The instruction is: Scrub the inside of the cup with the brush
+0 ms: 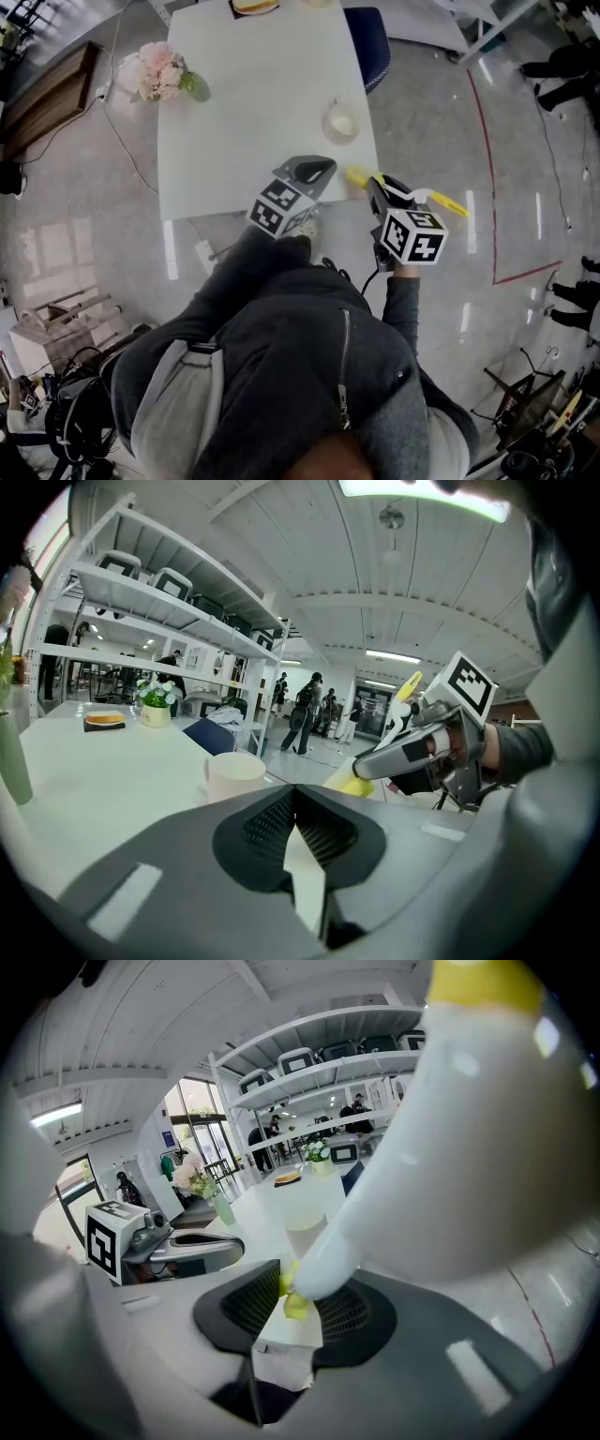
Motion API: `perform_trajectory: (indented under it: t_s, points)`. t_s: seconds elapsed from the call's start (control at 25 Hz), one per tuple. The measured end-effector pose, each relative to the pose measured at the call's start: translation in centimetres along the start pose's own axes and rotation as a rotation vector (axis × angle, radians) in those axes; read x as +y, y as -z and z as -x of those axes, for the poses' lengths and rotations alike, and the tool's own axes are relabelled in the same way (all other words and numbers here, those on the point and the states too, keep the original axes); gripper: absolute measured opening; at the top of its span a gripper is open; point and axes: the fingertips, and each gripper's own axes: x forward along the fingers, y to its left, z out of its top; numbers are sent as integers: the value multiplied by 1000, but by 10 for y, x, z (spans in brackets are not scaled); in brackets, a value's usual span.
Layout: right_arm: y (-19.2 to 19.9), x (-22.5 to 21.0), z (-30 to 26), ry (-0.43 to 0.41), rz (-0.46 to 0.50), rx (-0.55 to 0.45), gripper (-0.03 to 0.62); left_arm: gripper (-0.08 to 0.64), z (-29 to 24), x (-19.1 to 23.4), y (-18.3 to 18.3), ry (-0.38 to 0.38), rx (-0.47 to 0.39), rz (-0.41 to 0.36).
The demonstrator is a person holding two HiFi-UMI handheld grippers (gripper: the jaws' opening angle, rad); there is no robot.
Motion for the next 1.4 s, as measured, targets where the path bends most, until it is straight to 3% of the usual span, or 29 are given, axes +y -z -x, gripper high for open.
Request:
perform_trajectory:
  t_s: [0.92,1.24,1.4]
  points:
    - [-20,-13,-30,27,6,9,117,9,-14,32,-4,29,-19,7]
    - [-48,-33,-30,40,25,-12,117,10,-21,48,-20,-6,-81,17]
    - [-61,-46,-33,40,36,-15,117,15,-27,51,-34,-11,-115,-14]
